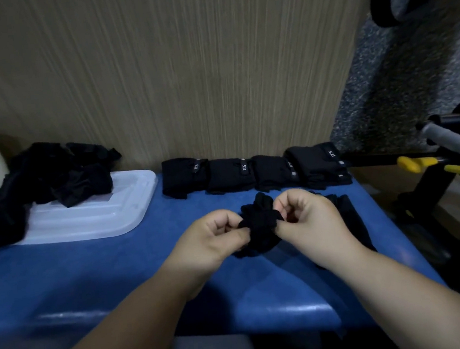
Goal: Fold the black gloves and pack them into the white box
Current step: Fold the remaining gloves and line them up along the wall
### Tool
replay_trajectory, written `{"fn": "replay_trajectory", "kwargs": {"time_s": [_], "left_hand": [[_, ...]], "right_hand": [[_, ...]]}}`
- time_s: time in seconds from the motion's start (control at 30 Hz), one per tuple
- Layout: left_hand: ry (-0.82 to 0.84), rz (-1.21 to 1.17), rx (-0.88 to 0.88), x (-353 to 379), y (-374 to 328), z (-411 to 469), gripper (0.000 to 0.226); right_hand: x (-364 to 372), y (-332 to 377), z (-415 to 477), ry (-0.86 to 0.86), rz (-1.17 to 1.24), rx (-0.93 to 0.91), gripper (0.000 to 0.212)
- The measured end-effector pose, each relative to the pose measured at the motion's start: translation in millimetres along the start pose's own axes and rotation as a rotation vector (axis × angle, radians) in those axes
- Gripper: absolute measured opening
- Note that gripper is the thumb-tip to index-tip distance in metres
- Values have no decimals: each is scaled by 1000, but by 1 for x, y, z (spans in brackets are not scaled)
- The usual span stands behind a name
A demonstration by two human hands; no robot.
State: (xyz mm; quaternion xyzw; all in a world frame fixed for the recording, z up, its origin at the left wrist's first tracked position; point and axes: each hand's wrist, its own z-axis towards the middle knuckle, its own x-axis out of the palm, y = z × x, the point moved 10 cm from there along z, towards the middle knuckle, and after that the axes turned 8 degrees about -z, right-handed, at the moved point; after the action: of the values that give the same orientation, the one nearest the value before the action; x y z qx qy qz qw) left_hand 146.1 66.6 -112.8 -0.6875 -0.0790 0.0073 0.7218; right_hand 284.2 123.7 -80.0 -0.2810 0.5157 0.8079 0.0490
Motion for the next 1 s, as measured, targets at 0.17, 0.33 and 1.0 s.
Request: {"fn": "replay_trajectory", "kwargs": {"time_s": [0.17,0.33,1.0], "left_hand": [[-109,83,53,-15,-4,1,20],[-201,163,82,-27,-4,2,30],[-204,525,327,-19,-27,-7,34]], "right_hand": [[16,5,1,139,58,-2,16],[36,0,-1,287,275,68,38],[14,9,0,-20,-302,-68,27]]}}
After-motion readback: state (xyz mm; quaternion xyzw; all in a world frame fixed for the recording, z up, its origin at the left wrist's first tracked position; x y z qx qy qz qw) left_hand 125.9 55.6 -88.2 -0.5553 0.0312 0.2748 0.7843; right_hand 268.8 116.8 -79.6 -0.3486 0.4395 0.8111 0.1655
